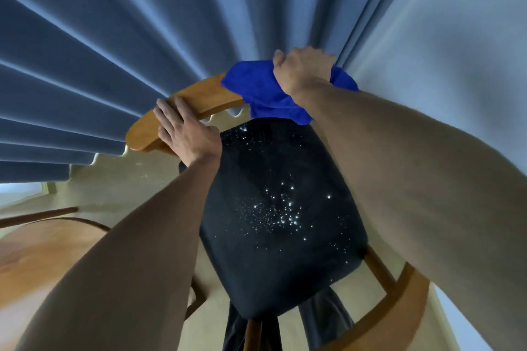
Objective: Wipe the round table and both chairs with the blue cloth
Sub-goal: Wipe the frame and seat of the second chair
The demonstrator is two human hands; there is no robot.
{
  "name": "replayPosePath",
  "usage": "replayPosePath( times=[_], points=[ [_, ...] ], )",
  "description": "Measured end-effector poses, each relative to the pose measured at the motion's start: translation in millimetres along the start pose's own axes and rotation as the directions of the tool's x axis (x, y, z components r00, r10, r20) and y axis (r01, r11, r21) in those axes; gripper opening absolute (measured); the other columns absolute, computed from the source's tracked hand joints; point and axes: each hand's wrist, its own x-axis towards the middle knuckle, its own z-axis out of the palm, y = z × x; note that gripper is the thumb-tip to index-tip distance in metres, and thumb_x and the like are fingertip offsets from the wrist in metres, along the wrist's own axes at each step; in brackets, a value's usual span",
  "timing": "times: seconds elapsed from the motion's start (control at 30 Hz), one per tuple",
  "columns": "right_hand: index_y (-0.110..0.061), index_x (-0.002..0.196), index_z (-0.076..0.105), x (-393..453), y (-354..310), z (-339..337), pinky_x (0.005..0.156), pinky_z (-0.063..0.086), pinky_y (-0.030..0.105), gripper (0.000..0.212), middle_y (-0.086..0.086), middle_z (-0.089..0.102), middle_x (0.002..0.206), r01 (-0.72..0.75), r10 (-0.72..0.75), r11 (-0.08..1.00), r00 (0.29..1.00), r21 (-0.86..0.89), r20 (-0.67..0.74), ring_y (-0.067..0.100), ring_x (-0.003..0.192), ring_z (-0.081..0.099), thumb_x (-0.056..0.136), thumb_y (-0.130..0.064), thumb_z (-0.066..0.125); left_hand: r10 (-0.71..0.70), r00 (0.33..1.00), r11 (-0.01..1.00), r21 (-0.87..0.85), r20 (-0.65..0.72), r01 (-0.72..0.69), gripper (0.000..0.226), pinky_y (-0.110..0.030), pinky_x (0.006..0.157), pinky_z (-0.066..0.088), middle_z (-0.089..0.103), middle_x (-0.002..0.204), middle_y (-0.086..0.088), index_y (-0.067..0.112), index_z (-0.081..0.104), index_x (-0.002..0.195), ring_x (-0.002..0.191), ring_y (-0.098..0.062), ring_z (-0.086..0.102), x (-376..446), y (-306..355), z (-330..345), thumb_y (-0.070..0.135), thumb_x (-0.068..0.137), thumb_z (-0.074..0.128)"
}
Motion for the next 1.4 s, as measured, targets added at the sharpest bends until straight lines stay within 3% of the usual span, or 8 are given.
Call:
replayPosePath(
  times=[0.17,0.37,0.5,0.73,0.97,1.1,1.23,1.4],
  points=[
    [-0.009,0.096,0.064,-15.1,52.3,-12.6,0.091,0.044,0.047,0.062,0.011,0.058,0.09,-0.058,0.059,0.998,0.994,-0.018,0.094,0.029,0.081,0.05,0.099,-0.052,0.018,0.054,0.997,0.998,0.029,0.046,-0.055,0.081,-0.048,0.117,0.015,0.004,0.163,-0.017,0.011,0.021,0.153,0.15,-0.034,0.002,-26.8,31.7,12.2,0.008,0.078,0.051],
    [-0.015,0.106,0.061,-29.5,86.9,-33.7,0.092,0.045,0.049,0.047,0.009,0.059,0.102,-0.131,0.117,0.991,0.959,0.034,0.258,0.032,0.091,0.055,0.095,-0.049,0.031,0.124,0.987,0.992,0.002,0.103,-0.125,0.082,-0.047,0.12,0.01,-0.001,0.164,-0.015,0.012,0.016,0.155,0.151,-0.032,-0.002,-61.5,95.5,23.4,0.007,0.081,0.053],
    [-0.014,0.128,0.057,-41.8,115.4,-46.6,0.1,0.044,0.056,0.048,0.014,0.058,0.128,-0.17,0.14,0.983,0.933,0.065,0.331,0.041,0.116,0.054,0.096,-0.044,0.036,0.157,0.983,0.988,-0.024,0.1,-0.155,0.083,-0.046,0.119,0.012,0.0,0.164,-0.014,0.012,0.018,0.154,0.151,-0.031,0.001,-89.0,117.2,29.2,0.005,0.08,0.054],
    [-0.017,0.092,0.053,-83.9,149.2,-58.5,0.08,0.05,0.045,0.027,0.006,0.057,0.099,-0.296,0.244,0.94,0.93,0.17,0.274,0.033,0.097,0.058,0.091,-0.043,0.043,0.252,0.953,0.967,-0.019,0.165,-0.253,0.078,-0.048,0.116,0.02,0.014,0.161,-0.018,0.012,0.024,0.15,0.148,-0.032,0.017,-153.7,88.7,28.0,0.003,0.077,0.051],
    [-0.019,0.107,0.06,-153.4,189.9,-56.8,0.09,0.051,0.048,0.057,0.004,0.062,0.107,-0.504,0.446,0.796,0.863,0.335,0.237,0.031,0.099,0.059,0.084,-0.066,0.038,0.321,0.902,0.947,-0.108,0.288,-0.303,0.075,-0.044,0.116,0.023,0.016,0.161,-0.015,0.014,0.025,0.152,0.144,-0.03,0.028,-206.3,65.3,21.3,0.002,0.083,0.049],
    [-0.019,0.098,0.055,-208.6,202.5,-49.5,0.085,0.05,0.041,0.06,0.002,0.061,0.099,-0.582,0.531,0.704,0.812,0.408,0.243,0.029,0.09,0.058,0.081,-0.074,0.037,0.412,0.855,0.911,-0.136,0.314,-0.389,0.073,-0.046,0.113,0.028,0.019,0.159,-0.015,0.014,0.026,0.151,0.14,-0.033,0.034,-233.6,41.6,15.3,0.005,0.083,0.051],
    [-0.018,0.102,0.052,-265.0,217.6,-28.6,0.071,0.041,0.035,0.06,0.001,0.06,0.099,-0.625,0.58,0.526,0.76,0.577,0.294,0.024,0.083,0.056,0.084,-0.074,0.038,0.466,0.819,0.883,-0.125,0.333,-0.452,0.072,-0.046,0.112,0.031,0.02,0.159,-0.015,0.015,0.025,0.151,0.138,-0.033,0.037,-254.9,19.2,11.5,0.007,0.085,0.053],
    [-0.012,0.122,0.055,-326.2,222.2,17.5,0.073,0.04,0.035,0.081,0.004,0.059,0.11,-0.646,0.645,0.336,0.688,0.685,0.333,0.025,0.091,0.057,0.083,-0.079,0.034,0.525,0.776,0.846,-0.114,0.351,-0.521,0.072,-0.047,0.11,0.034,0.024,0.156,-0.015,0.015,0.026,0.15,0.134,-0.034,0.041,-282.9,-9.2,16.7,0.008,0.085,0.054]
  ],
)
